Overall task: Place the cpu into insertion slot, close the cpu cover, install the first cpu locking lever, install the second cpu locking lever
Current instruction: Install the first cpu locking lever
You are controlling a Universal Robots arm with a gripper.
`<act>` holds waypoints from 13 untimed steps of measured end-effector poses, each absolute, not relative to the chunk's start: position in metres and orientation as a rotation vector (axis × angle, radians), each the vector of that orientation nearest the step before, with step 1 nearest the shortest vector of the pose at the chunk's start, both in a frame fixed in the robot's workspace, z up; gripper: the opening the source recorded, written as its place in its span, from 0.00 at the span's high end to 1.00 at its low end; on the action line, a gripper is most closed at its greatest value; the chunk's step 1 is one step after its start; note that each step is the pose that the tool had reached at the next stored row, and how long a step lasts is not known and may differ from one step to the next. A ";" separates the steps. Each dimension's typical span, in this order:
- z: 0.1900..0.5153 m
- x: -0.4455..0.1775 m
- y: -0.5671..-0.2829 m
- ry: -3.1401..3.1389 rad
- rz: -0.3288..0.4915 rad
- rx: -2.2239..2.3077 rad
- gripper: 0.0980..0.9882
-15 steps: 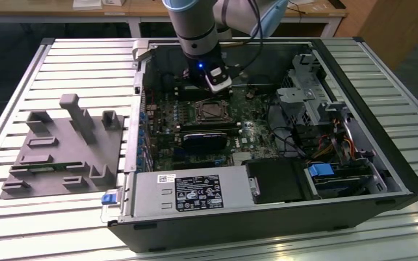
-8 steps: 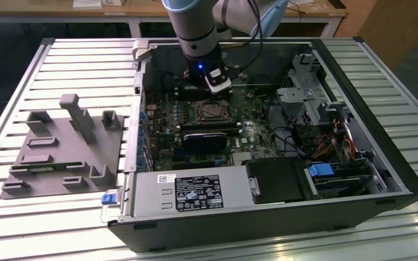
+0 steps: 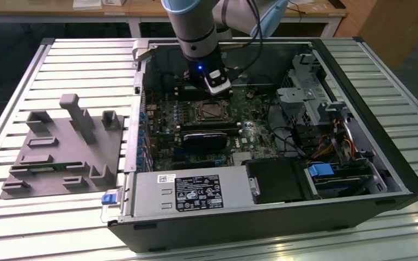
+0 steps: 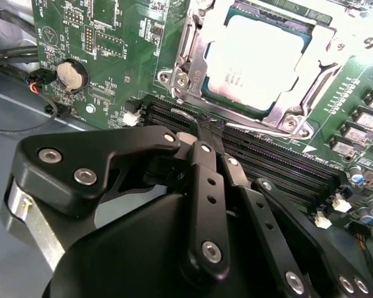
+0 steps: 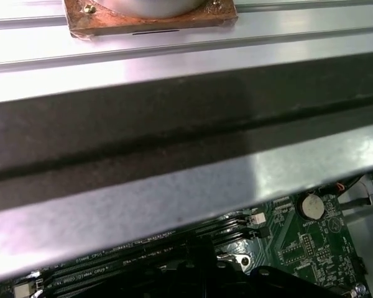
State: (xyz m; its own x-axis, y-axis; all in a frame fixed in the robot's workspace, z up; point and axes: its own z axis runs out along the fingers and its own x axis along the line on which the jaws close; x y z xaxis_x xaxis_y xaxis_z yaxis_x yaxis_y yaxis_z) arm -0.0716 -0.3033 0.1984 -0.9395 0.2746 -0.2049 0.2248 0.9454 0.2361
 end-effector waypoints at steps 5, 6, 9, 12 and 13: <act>0.197 -0.072 -0.303 2.862 0.306 0.384 0.99; 0.196 -0.072 -0.303 2.861 0.306 0.386 0.99; 0.195 -0.072 -0.303 2.860 0.305 0.392 0.99; 0.194 -0.072 -0.303 2.859 0.304 0.396 0.99; 0.194 -0.072 -0.303 2.859 0.304 0.397 0.99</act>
